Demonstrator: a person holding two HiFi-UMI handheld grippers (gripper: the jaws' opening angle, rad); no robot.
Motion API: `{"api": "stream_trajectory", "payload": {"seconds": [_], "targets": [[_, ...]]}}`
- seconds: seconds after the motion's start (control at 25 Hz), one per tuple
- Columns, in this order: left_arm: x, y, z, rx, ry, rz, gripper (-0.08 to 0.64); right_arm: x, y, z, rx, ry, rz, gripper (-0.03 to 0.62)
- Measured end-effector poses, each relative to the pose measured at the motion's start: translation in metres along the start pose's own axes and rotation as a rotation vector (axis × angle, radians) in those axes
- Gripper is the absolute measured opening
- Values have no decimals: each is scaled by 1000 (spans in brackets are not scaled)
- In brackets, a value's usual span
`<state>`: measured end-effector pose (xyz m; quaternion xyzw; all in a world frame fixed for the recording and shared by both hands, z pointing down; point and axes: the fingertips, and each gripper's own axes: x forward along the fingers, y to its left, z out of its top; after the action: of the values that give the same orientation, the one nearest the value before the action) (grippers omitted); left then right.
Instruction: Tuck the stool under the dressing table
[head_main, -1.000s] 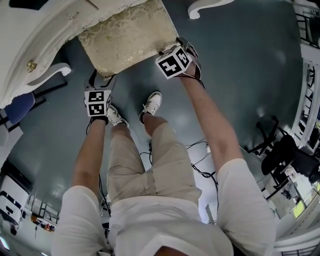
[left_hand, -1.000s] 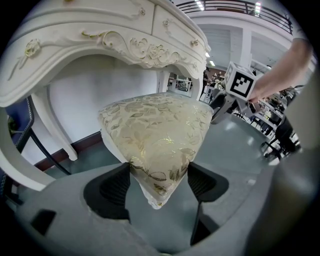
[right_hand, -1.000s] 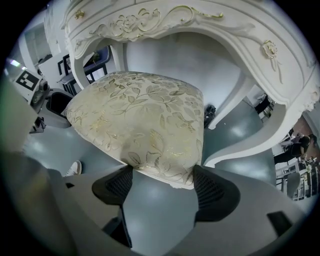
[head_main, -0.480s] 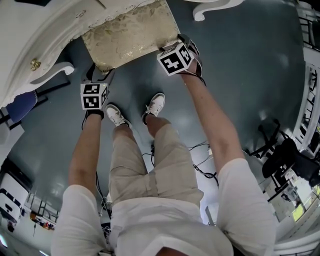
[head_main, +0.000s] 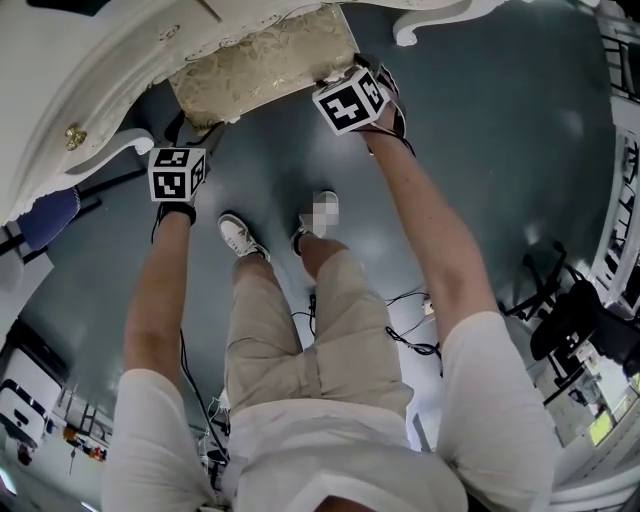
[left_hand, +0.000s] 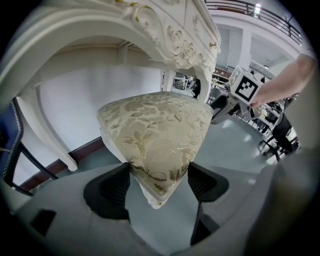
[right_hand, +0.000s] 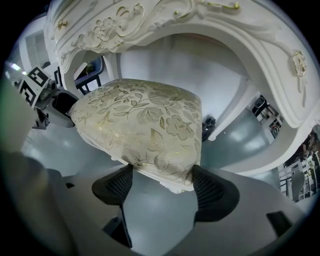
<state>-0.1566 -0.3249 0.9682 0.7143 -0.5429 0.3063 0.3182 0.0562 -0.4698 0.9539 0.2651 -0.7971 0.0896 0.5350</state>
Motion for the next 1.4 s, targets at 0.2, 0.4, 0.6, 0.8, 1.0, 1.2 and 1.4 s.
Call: {"api": "stream_trajectory", "payload": {"seconds": [0.2, 0.4, 0.6, 0.8, 1.0, 1.2, 1.4], "targets": [[6, 13, 9, -10, -33, 19, 358, 7, -5, 14, 2, -37, -8, 373], [12, 22, 19, -23, -56, 29, 357, 14, -15, 29, -13, -51, -16, 374], [12, 27, 22, -28, -61, 34, 360, 18, -16, 36, -23, -46, -3, 374], [13, 28, 23, -32, -62, 32, 363, 19, -17, 37, -26, -43, -2, 374], [14, 33, 26, -35, -57, 33, 363, 21, -18, 42, -24, -43, -8, 374], [15, 47, 31, -72, -73, 57, 343, 26, -17, 54, -15, -69, -22, 374], [18, 55, 35, -70, -80, 68, 339, 32, -20, 63, -19, -76, -19, 374]]}}
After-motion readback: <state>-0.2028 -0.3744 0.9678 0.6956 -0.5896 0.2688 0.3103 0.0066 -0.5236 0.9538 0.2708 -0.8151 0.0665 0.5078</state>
